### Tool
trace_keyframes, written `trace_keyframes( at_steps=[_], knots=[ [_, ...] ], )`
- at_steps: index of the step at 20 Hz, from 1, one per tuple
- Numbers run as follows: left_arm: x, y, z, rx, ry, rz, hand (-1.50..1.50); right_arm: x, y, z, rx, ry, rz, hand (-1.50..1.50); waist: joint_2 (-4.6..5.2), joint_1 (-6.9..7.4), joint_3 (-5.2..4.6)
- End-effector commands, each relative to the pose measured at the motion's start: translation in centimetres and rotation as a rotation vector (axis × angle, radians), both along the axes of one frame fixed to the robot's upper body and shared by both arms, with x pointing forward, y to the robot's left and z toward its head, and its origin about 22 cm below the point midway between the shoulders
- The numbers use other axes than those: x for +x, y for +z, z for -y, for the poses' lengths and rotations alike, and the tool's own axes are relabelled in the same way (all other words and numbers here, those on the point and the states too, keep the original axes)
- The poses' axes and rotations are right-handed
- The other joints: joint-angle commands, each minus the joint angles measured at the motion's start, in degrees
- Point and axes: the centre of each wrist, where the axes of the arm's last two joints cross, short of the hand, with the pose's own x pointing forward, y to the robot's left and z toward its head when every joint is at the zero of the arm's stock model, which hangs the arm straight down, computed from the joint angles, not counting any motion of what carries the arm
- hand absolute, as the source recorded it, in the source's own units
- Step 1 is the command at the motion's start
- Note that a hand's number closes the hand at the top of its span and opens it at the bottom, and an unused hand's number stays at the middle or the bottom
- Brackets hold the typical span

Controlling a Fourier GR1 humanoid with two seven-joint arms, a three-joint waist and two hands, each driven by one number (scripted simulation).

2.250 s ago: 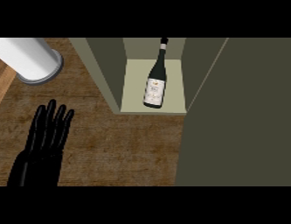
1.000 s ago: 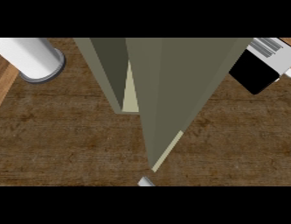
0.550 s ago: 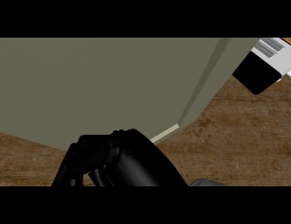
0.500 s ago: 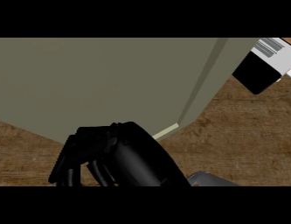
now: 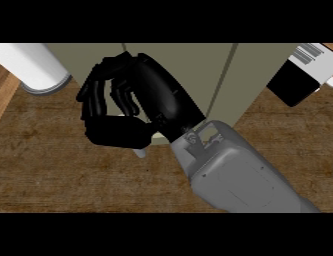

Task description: Pick up the wine, place it into the cabinet and close the cabinet

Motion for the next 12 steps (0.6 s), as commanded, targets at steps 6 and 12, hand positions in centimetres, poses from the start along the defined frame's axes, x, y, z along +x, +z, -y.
trace_keyframes(
  at_steps=[6, 12],
  knots=[
    [1.2, 0.1, 2.6, -0.008, -0.048, -0.048, -1.50, 7.7, -0.2, 3.8, 0.015, -0.087, 0.002, 1.50, 0.27, -0.56, 0.06],
    [3.7, -1.9, 3.9, -0.026, -0.052, -0.056, -1.50, 8.5, -1.0, 2.9, -0.030, -0.096, 0.039, 1.50, 0.56, -1.54, -0.03]
  ],
)
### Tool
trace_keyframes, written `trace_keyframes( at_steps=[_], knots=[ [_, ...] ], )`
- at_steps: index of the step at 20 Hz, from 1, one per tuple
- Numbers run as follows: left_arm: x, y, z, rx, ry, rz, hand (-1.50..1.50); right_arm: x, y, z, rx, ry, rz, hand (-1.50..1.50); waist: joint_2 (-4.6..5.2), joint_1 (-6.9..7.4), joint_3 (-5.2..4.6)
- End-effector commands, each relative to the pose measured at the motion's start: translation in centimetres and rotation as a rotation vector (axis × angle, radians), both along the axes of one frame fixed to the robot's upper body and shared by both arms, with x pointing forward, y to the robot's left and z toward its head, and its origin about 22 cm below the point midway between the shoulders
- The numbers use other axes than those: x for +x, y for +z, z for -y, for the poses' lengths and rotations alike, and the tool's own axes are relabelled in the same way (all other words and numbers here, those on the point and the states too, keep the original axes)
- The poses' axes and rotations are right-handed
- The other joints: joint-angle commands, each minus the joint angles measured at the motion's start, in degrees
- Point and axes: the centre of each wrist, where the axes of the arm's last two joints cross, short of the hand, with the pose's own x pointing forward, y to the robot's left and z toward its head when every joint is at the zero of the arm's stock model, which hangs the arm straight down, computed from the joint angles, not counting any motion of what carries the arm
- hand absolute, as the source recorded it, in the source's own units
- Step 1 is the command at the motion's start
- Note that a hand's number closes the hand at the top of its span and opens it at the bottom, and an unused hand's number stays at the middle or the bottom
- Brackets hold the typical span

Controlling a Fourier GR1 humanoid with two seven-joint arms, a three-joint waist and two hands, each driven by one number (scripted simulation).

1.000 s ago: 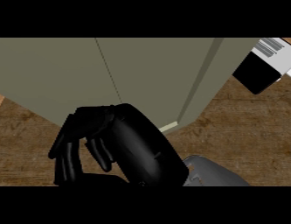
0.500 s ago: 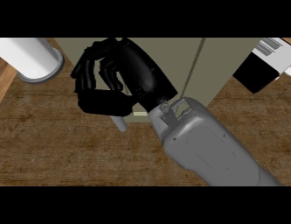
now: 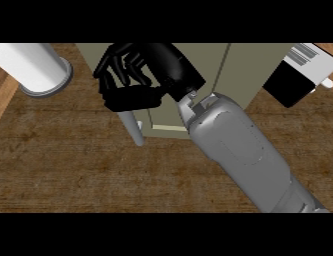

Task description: Pick up the wine, place it into the cabinet and close the cabinet

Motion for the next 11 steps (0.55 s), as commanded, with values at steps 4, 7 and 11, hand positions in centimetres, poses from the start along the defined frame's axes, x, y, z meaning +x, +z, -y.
trace_keyframes(
  at_steps=[4, 7, 11],
  knots=[
    [2.1, -1.2, 1.5, -0.003, 0.010, 0.005, -1.50, 4.6, 0.1, 4.6, -0.060, -0.185, 0.015, 1.50, 1.72, -1.07, 0.28],
    [1.9, -1.2, 1.7, -0.008, 0.002, -0.002, -1.50, 5.3, 0.0, 6.4, -0.023, -0.204, 0.032, 1.50, 1.60, -0.51, 0.31],
    [3.0, -2.3, 2.3, -0.006, 0.031, -0.009, -1.50, 5.9, 0.8, 7.3, -0.039, -0.179, 0.033, 1.50, 1.77, -1.24, 0.27]
  ],
)
